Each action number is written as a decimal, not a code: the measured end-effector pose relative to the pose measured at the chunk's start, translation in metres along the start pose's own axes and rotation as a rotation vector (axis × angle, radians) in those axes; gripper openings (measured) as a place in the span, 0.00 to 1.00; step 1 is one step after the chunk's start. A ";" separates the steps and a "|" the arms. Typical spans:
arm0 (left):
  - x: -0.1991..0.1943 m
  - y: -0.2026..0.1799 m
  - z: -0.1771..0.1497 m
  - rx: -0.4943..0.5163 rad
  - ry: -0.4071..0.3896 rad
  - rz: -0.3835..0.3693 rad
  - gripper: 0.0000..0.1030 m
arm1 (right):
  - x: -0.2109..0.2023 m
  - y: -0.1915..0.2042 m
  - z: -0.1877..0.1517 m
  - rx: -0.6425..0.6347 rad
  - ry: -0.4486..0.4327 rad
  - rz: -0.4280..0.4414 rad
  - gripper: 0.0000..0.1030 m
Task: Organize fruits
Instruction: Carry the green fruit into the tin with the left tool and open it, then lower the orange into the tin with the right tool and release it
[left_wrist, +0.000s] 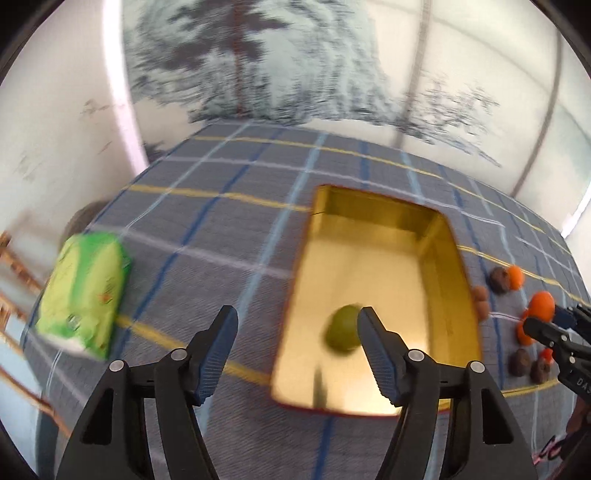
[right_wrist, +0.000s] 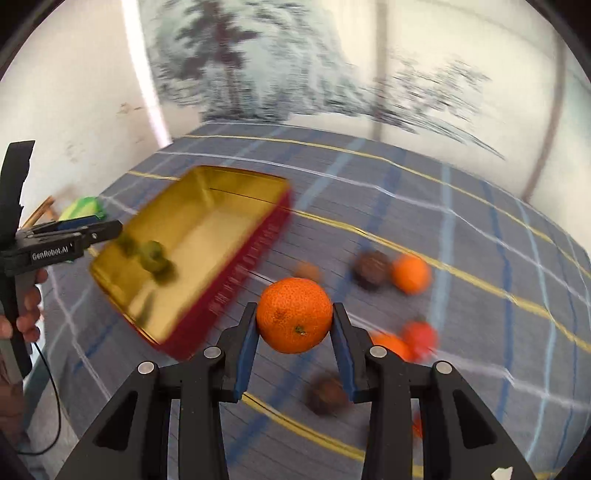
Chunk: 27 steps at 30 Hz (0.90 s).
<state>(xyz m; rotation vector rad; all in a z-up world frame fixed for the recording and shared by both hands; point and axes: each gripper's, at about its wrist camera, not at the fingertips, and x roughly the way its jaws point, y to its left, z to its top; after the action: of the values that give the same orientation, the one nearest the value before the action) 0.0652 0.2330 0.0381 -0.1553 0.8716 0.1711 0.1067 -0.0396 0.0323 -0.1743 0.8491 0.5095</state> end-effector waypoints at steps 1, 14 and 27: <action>-0.001 0.007 -0.004 -0.013 0.008 0.001 0.67 | 0.006 0.010 0.006 -0.021 0.004 0.013 0.34; -0.007 0.065 -0.040 -0.131 0.044 0.078 0.72 | 0.091 0.089 0.052 -0.218 0.135 0.045 0.34; -0.011 0.077 -0.043 -0.152 0.041 0.125 0.73 | 0.130 0.104 0.050 -0.248 0.228 0.010 0.35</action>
<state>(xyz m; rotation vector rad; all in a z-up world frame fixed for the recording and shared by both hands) 0.0098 0.2979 0.0140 -0.2476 0.9098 0.3525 0.1600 0.1146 -0.0275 -0.4628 1.0078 0.6118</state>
